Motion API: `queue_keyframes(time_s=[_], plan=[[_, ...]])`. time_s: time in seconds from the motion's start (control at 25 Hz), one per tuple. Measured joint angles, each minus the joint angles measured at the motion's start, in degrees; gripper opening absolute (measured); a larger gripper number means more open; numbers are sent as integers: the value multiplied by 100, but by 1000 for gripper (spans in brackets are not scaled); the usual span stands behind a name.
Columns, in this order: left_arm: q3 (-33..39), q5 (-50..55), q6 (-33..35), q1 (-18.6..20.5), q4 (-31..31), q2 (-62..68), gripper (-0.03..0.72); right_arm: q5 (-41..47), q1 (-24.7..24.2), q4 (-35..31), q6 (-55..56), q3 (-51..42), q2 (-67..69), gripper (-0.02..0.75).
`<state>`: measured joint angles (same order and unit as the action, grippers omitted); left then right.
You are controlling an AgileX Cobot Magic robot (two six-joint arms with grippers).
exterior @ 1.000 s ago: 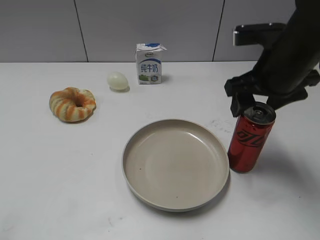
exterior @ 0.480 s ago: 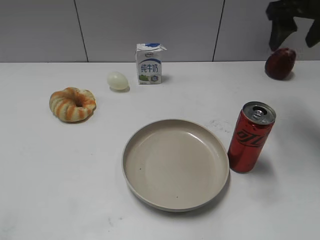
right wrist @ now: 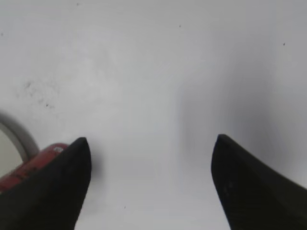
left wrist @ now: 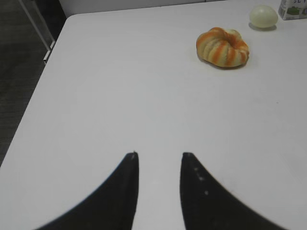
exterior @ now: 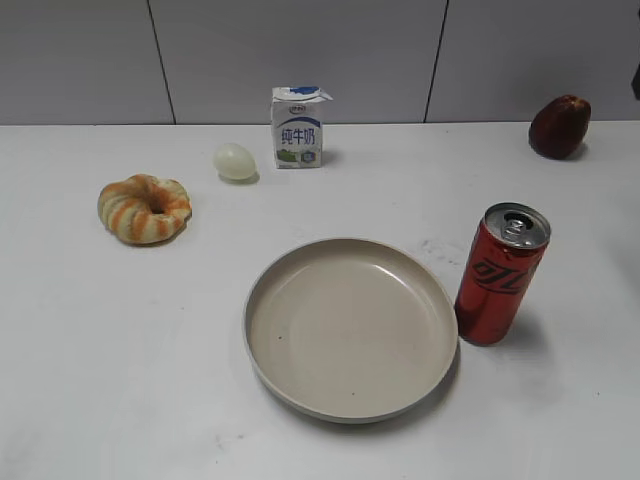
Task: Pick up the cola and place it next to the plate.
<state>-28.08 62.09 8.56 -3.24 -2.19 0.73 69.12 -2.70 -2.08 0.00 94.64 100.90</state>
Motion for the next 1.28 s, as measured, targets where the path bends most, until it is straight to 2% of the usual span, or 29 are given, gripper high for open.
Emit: queue_keyframes(time_s=[0.16, 0.52, 0.8, 0.96, 1.28], plan=[[0, 0, 0, 0, 0, 0, 236, 0, 0, -63, -130, -985, -946, 587], [0, 0, 0, 0, 0, 0, 236, -15, 0, -93, -228, -3842, -3592, 587], [0, 0, 0, 0, 0, 0, 236, -287, 0, -203, -293, -5623, -5703, 587], [0, 0, 0, 0, 0, 0, 236, -276, 0, -215, -305, -6284, -6843, 587], [0, 0, 0, 0, 0, 0, 236, -470, 0, -216, -395, -6433, -8665, 587]])
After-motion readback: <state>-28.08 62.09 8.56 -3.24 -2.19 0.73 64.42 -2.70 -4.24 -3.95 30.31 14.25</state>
